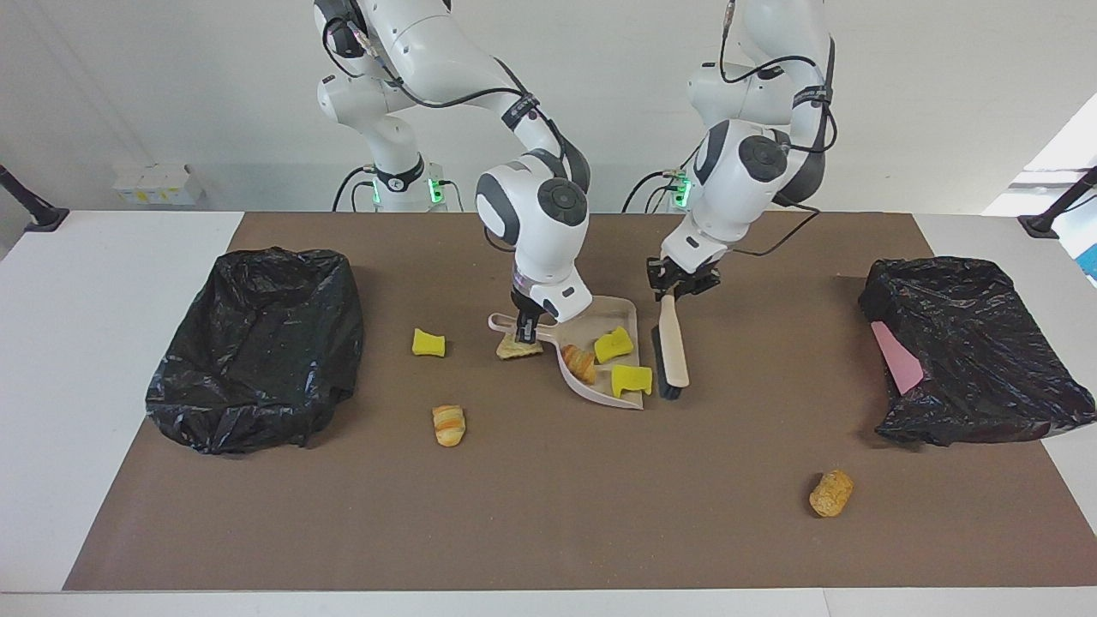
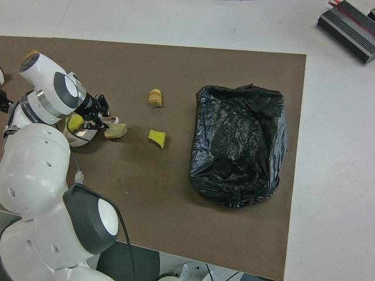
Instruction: Sweep and dump trash in bin
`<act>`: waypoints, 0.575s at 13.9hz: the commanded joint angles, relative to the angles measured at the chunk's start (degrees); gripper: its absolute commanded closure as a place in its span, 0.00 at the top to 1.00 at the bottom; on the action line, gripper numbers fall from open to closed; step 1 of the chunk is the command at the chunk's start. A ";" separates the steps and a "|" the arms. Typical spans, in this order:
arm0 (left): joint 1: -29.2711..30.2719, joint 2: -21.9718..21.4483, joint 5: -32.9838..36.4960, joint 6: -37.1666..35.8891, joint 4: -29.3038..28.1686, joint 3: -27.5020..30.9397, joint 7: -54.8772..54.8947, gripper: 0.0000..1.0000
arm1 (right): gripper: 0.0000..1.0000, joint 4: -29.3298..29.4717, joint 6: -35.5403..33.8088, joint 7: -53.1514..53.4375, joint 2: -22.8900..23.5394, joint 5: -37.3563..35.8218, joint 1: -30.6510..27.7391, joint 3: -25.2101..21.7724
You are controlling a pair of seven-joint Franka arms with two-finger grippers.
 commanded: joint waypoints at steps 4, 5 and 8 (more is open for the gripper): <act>10.98 7.32 5.43 -0.85 9.64 -0.57 9.01 0.00 | 0.00 -1.80 0.77 -1.11 -1.11 -1.31 -0.33 0.39; 12.30 9.60 6.83 -1.03 12.63 -0.57 10.07 0.00 | 0.00 -1.80 0.77 -1.11 -1.11 -1.31 -0.33 0.39; 13.71 17.51 11.22 -1.47 22.03 -0.66 11.75 0.00 | 0.00 -1.80 0.77 -1.02 -1.11 -1.31 -0.33 0.30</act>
